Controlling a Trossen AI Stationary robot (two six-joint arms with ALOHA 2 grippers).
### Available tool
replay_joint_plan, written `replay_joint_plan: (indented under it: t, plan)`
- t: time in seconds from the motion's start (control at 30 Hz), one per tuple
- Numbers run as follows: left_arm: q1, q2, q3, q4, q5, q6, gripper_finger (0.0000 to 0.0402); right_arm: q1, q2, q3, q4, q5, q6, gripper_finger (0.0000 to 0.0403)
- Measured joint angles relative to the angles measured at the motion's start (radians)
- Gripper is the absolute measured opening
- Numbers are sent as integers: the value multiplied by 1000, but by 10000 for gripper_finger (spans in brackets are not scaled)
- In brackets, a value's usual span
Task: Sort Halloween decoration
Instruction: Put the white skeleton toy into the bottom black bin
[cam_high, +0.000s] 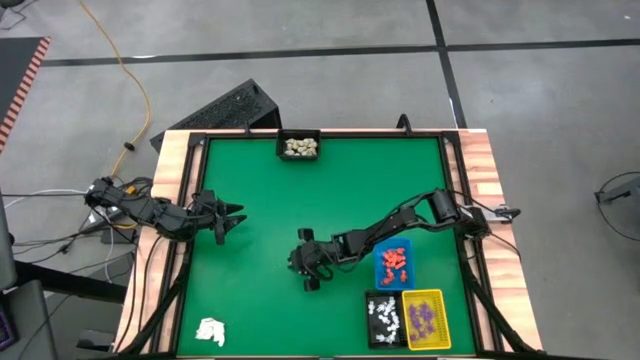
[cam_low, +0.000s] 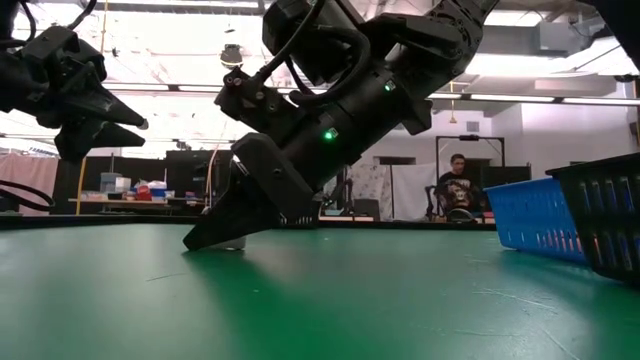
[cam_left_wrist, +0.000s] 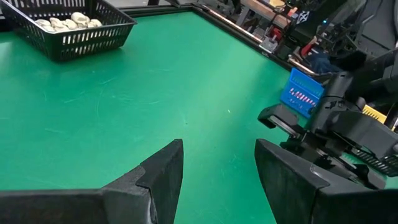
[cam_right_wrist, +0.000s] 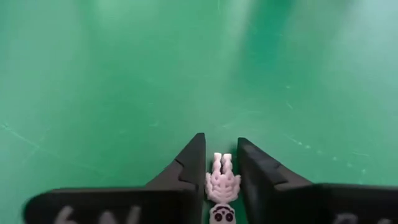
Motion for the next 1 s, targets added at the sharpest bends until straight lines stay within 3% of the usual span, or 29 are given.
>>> replay_joint_plan:
  t: [0.27, 0.5, 0.77, 1.0]
  plan:
    - [0, 0, 0, 0, 0, -8, 189, 3, -39, -4, -4, 11, 19, 15]
    - [0, 0, 0, 3, 0, -12, 189, 39, -249, -3, -144, 7, 6, 9]
    - [0, 0, 0, 2, -3, -14, 189, 159, -487, -3, -455, 9, 97, 1]
    - [0, 0, 0, 2, -4, -13, 189, 204, -487, -5, -522, 268, 161, 12]
